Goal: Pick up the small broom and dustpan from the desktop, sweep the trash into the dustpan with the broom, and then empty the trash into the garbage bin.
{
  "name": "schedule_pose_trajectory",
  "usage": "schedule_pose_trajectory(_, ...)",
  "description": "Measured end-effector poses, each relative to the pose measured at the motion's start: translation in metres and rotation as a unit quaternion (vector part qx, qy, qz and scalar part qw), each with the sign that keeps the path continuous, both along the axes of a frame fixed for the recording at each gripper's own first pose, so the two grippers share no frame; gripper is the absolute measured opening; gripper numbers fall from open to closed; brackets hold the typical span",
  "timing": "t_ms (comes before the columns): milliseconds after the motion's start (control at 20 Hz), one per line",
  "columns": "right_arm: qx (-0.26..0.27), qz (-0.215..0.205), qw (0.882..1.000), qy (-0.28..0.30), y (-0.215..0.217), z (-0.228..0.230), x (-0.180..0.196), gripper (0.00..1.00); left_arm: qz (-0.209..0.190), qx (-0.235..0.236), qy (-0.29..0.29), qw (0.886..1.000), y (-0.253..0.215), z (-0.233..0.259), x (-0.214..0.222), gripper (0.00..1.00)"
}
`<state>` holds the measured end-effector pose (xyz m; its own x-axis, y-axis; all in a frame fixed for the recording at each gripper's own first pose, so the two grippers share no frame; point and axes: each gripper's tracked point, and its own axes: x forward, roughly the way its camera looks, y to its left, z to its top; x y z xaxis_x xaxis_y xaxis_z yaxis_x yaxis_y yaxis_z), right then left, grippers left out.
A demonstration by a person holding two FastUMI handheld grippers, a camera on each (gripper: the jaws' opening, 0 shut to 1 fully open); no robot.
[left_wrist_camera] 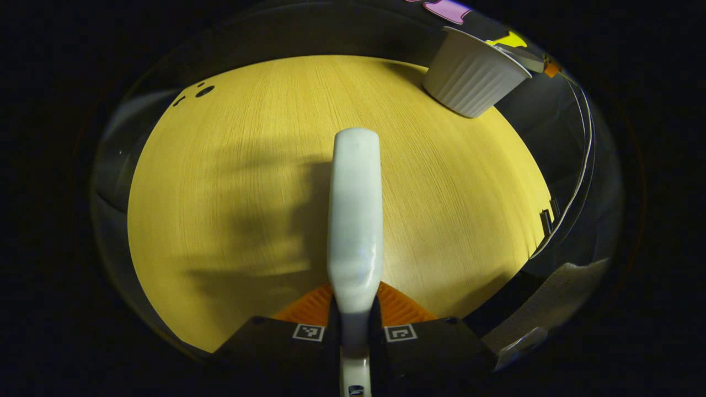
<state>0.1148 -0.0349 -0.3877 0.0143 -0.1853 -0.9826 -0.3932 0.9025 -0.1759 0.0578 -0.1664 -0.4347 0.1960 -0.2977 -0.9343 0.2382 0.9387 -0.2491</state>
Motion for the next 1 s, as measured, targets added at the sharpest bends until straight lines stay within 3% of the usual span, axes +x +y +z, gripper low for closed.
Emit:
schedule_pose_trajectory(200, 0.059, -0.058, 0.993, -0.084, -0.012, 0.031, -0.019, 0.36, 0.003, 0.006, -0.004, 1.0, 0.001, 0.001, 0.003, 0.25)
schedule_pose_trajectory(450, 0.12, -0.08, 0.976, -0.164, 0.002, 0.074, -0.071, 0.36, 0.005, 0.02, -0.009, 1.0, 0.008, 0.006, 0.007, 0.24)
schedule_pose_trajectory(700, 0.172, -0.037, 0.969, -0.174, 0.067, 0.067, -0.131, 0.36, 0.013, 0.041, -0.016, 0.999, 0.023, 0.01, 0.01, 0.25)
schedule_pose_trajectory(1000, 0.213, 0.011, 0.969, -0.127, 0.163, -0.001, -0.204, 0.36, 0.025, 0.053, -0.018, 0.998, 0.028, 0.012, 0.011, 0.25)
